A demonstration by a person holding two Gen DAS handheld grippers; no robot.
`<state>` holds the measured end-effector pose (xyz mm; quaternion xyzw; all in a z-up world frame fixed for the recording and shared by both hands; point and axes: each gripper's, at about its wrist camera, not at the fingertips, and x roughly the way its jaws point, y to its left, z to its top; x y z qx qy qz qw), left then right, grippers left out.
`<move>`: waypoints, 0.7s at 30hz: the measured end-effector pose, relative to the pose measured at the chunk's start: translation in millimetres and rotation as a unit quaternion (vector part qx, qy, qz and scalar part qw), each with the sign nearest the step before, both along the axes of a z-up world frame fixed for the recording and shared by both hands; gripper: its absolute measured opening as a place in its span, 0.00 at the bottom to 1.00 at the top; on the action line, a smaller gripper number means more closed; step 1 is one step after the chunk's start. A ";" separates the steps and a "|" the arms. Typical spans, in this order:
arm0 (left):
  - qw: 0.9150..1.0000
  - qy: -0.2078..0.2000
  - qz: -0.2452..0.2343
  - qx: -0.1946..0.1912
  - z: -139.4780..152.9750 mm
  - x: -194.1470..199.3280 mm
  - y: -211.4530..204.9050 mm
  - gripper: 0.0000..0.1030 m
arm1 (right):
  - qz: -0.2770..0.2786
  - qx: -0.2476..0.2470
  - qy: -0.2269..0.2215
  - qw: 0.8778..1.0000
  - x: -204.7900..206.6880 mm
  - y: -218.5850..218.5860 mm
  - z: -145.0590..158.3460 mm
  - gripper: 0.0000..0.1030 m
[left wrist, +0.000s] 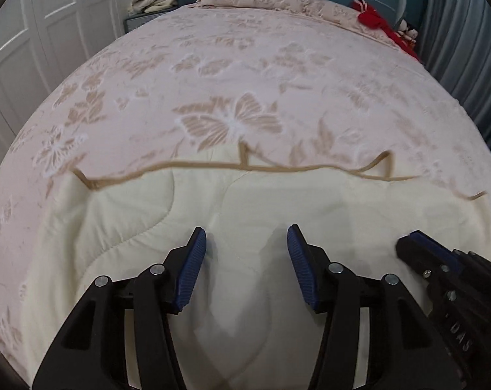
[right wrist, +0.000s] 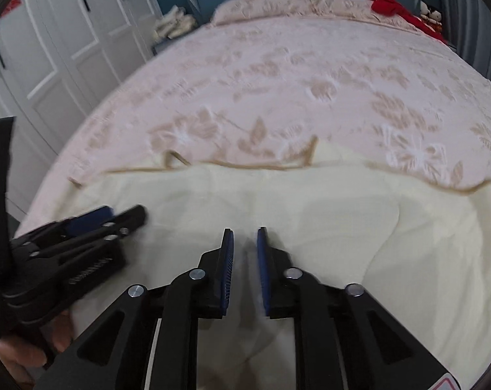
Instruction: Fold large clothes
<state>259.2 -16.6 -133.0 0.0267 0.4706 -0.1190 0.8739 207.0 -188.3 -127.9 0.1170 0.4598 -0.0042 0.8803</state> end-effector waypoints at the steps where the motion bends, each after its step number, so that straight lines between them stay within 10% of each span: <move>1: 1.000 -0.001 0.002 -0.003 -4.2 1.0 2.2 0.50 | -0.003 0.004 0.002 1.000 -0.8 -3.5 -4.6 0.00; 21: 0.999 -0.037 0.007 0.023 -31.4 1.8 -7.8 0.51 | -0.021 0.012 -0.003 1.000 8.2 -7.8 -40.3 0.00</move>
